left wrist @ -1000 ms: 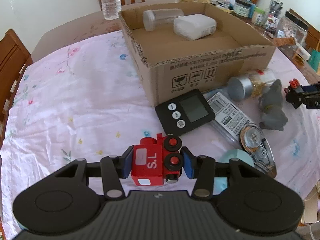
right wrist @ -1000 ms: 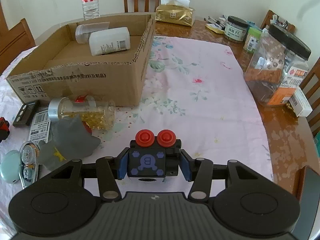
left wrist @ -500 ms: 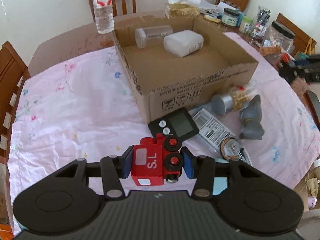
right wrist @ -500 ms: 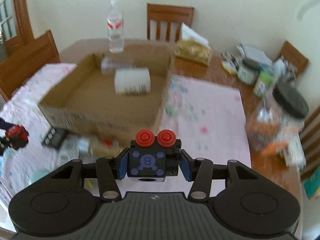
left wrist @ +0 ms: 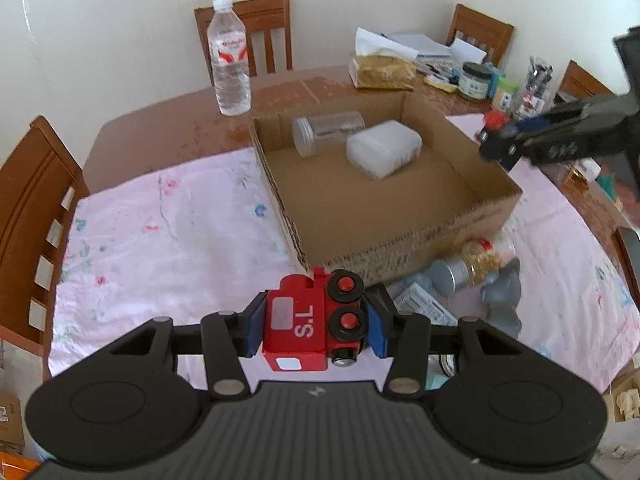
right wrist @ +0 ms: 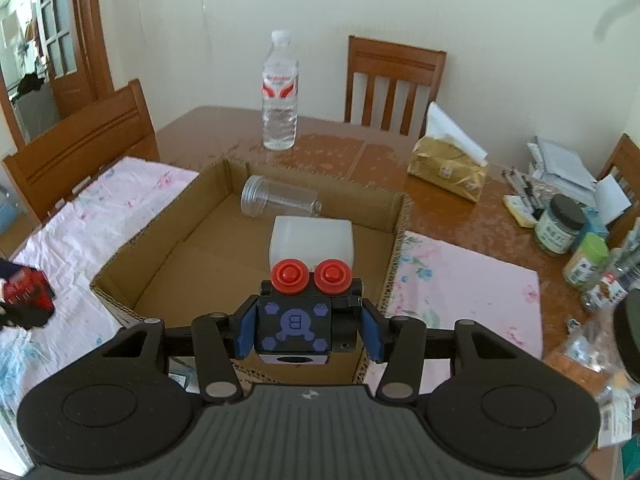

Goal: Organize rigid objects
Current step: 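Carry the black toy car into the cardboard box and release with right tool, then lower the red S.L train into the cardboard box and open the left tool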

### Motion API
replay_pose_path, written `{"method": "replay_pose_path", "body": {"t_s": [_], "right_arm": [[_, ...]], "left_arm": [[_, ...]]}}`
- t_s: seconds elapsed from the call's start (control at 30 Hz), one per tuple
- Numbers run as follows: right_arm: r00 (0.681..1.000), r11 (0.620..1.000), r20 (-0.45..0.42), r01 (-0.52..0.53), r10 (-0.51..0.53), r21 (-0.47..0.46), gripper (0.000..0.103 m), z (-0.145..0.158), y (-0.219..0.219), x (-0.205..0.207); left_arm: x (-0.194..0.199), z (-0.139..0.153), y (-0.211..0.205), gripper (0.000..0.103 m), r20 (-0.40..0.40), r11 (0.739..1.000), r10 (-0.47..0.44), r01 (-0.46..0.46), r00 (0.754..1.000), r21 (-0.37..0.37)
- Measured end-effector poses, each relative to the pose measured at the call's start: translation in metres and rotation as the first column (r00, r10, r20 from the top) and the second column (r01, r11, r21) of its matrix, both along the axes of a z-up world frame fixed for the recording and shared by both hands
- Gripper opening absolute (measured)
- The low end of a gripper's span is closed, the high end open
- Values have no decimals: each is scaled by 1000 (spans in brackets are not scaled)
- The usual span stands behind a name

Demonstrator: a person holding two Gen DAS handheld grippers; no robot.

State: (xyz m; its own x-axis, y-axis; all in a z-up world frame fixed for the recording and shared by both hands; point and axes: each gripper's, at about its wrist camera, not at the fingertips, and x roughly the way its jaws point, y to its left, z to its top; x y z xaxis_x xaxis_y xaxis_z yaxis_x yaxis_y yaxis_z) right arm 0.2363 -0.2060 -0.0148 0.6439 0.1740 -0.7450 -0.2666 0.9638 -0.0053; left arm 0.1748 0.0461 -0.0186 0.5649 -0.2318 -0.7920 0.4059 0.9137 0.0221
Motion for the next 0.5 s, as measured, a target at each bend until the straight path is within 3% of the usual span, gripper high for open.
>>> {"method": "replay_pose_path", "body": {"t_s": [0.07, 0.13, 0.2, 0.23, 0.5], "right_arm": [[1000, 1000, -19, 5, -5, -1, 57, -7, 2, 8], [1000, 1000, -26, 9, -9, -6, 69, -12, 4, 11], [1000, 1000, -19, 15, -15, -14, 99, -13, 7, 11], [1000, 1000, -6, 18, -18, -12, 103, -11, 7, 9], [998, 999, -51, 28, -29, -21, 103, -2, 16, 0]], "left_arm": [[3, 3, -1, 48, 8, 1000, 4, -4, 1000, -2], [6, 4, -4, 48, 16, 1000, 4, -4, 1000, 0], [8, 5, -7, 48, 21, 1000, 1, -1, 1000, 2], [10, 5, -8, 48, 22, 1000, -1, 1, 1000, 3], [30, 8, -23, 48, 29, 999, -36, 36, 999, 1]]}}
